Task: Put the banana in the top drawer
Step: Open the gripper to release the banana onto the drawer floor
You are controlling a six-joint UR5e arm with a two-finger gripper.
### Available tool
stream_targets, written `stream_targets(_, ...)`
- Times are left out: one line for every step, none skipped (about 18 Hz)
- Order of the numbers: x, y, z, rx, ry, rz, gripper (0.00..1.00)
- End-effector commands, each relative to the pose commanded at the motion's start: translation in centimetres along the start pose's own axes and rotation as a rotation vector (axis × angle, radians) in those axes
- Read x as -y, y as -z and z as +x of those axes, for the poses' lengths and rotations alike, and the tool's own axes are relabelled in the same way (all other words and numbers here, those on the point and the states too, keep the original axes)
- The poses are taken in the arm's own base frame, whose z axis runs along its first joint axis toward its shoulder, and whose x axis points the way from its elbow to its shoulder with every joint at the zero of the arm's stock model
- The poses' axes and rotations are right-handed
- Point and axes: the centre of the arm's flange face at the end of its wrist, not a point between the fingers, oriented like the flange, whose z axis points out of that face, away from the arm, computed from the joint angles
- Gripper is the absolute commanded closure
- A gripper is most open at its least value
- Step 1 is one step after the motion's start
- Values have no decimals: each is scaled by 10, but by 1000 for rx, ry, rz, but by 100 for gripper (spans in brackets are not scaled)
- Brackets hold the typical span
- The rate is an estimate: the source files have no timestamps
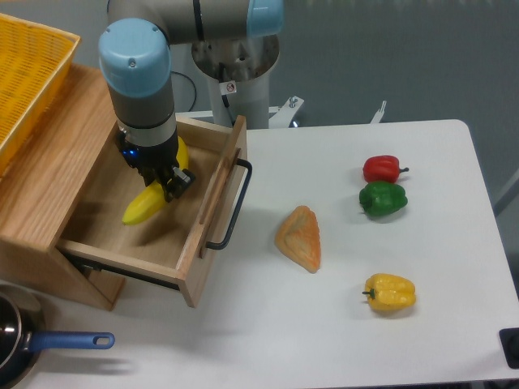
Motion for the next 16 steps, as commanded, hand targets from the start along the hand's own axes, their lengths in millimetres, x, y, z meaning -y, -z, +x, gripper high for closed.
stream_targets(0,0,0,1,-2,1,39)
stream_targets(0,0,0,0,-2,0,39)
stream_targets(0,1,0,1,-2,1,39)
stream_targets(0,0,0,0,-3,0,39)
stream_targets(0,2,0,2,-3,2,39)
stream_targets(0,2,0,2,-5,2,39)
stream_targets(0,4,0,4,-7,4,38)
stream_targets(1,5,0,7,-9,8,32)
stream_targets(1,8,0,11,-12,12,24)
stream_targets(0,8,0,11,-12,12,22)
stream_targets(0,10,0,14,-13,15,20)
stream_targets(0,11,-1,14,-11,15,20)
stream_targets(-1,11,-1,15,-11,16,20)
stream_targets(-2,12,-1,16,-12,17,20)
stream_targets(-2,15,-3,20,-17,21,20)
stream_targets(-2,18,-4,23,-17,24,20)
